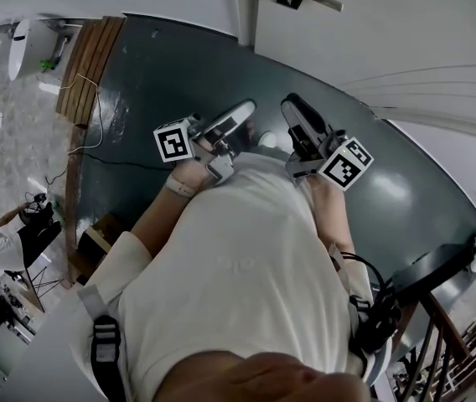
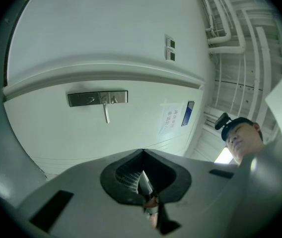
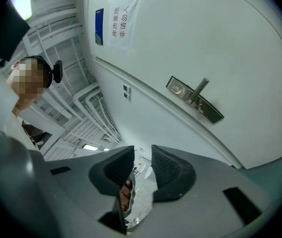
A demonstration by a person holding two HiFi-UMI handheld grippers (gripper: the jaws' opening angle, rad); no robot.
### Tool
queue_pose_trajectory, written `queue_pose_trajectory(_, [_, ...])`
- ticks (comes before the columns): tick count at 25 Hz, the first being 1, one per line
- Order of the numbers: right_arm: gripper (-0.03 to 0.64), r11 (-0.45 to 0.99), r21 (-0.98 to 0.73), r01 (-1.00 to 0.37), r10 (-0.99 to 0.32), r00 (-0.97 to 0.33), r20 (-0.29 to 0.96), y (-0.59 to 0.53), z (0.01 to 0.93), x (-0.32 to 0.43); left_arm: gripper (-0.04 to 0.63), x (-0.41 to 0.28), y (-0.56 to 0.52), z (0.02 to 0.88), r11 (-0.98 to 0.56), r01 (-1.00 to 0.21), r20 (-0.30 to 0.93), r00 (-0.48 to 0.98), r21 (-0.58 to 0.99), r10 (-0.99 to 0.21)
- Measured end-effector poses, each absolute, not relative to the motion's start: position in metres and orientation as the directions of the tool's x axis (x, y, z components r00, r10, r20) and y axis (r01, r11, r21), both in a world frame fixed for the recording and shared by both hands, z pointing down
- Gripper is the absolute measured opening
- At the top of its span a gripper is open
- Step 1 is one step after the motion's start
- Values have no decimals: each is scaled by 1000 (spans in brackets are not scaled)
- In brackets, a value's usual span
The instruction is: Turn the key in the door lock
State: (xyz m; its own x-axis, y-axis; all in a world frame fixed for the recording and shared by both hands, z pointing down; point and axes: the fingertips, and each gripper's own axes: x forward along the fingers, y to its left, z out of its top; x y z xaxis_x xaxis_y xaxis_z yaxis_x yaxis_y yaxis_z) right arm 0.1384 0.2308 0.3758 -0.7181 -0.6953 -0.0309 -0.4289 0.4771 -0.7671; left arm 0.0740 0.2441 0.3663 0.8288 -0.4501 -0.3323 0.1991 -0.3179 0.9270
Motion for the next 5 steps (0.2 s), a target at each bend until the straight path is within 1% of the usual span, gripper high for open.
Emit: queue_pose_trajectory(5, [110, 473, -770, -427, -696, -718, -29, 232, 376, 139, 9, 74, 245, 366, -322, 194, -330, 830, 927, -450])
